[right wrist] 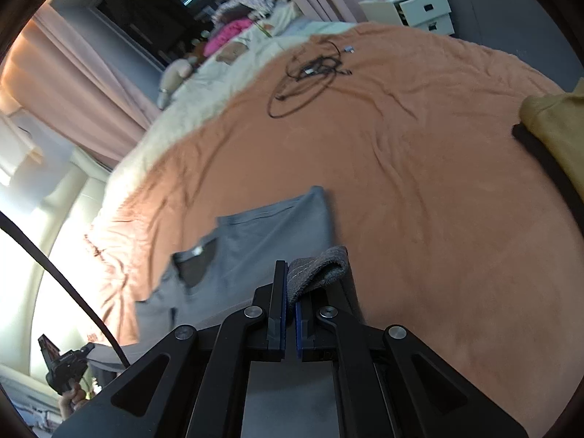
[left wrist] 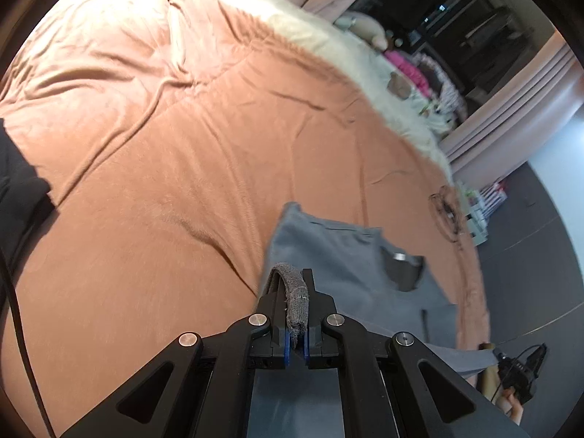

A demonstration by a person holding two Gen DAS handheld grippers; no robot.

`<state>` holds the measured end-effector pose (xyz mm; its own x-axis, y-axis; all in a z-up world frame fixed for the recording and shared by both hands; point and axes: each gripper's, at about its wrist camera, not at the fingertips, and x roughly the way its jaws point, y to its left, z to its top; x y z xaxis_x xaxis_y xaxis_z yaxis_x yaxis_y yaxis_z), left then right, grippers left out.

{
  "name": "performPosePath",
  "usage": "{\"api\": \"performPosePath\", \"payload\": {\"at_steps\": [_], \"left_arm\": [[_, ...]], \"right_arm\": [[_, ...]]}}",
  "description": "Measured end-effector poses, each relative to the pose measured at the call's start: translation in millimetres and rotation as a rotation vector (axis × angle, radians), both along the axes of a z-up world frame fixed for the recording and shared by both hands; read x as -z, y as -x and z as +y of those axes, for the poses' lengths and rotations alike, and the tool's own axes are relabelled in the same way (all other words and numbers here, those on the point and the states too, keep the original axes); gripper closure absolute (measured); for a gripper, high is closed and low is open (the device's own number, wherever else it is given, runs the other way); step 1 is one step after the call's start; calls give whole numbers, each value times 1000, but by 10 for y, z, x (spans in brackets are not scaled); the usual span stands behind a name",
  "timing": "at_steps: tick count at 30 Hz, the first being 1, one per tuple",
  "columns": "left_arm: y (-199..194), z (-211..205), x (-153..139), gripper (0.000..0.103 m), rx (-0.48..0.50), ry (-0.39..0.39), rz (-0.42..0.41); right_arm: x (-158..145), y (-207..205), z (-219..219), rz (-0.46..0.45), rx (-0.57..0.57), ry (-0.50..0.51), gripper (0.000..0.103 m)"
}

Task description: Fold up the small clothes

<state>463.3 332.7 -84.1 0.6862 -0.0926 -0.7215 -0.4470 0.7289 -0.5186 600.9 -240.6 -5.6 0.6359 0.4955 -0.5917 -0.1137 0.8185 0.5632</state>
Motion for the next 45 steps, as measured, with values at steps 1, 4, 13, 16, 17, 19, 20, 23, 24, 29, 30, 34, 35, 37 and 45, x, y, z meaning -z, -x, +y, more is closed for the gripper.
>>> {"api": "performPosePath", "payload": {"at_steps": [1, 4, 13, 16, 17, 19, 20, 23, 24, 29, 30, 34, 35, 37, 45], "left_arm": [[-90, 27, 63, 99, 2, -5, 13], [-324, 77, 241, 99, 16, -27, 49], [-903, 82, 757, 93, 127, -65, 196], [-917, 24, 683, 79, 175, -113, 198], [-905, -2, 634, 59, 190, -146, 200], [-851, -33, 519, 28, 196, -231, 198], [-829, -43, 475, 26, 201, -256, 191], [-770, -112, 396, 26, 261, -299, 207], [-747, -140, 390, 26, 282, -319, 217], [-704, -363, 485, 26, 418, -405, 296], [-702, -392, 516, 26, 436, -413, 310], [-724, -456, 738, 26, 475, -457, 412], [-742, -458, 795, 26, 484, -447, 425], [-795, -454, 916, 26, 496, -457, 452], [-1114, -183, 990, 26, 402, -410, 355]], "right_arm": [[31, -83, 55, 7, 1, 11, 103], [101, -342, 237, 25, 0, 40, 103], [351, -798, 552, 85, -38, 85, 91], [287, -832, 554, 59, -65, 95, 29], [234, -805, 527, 35, -62, 103, 27], [192, -762, 475, 22, -68, 128, 27], [166, -723, 453, 28, -75, 144, 27], [125, -596, 410, 25, -99, 226, 27], [105, -531, 400, 15, -114, 260, 27], [2, -402, 490, 0, -195, 386, 27], [-6, -410, 516, 0, -209, 414, 27], [85, -416, 631, 29, -265, 511, 27], [132, -439, 680, 40, -281, 533, 27], [208, -480, 741, 49, -299, 564, 27], [327, -879, 921, 29, -265, 584, 38]]}}
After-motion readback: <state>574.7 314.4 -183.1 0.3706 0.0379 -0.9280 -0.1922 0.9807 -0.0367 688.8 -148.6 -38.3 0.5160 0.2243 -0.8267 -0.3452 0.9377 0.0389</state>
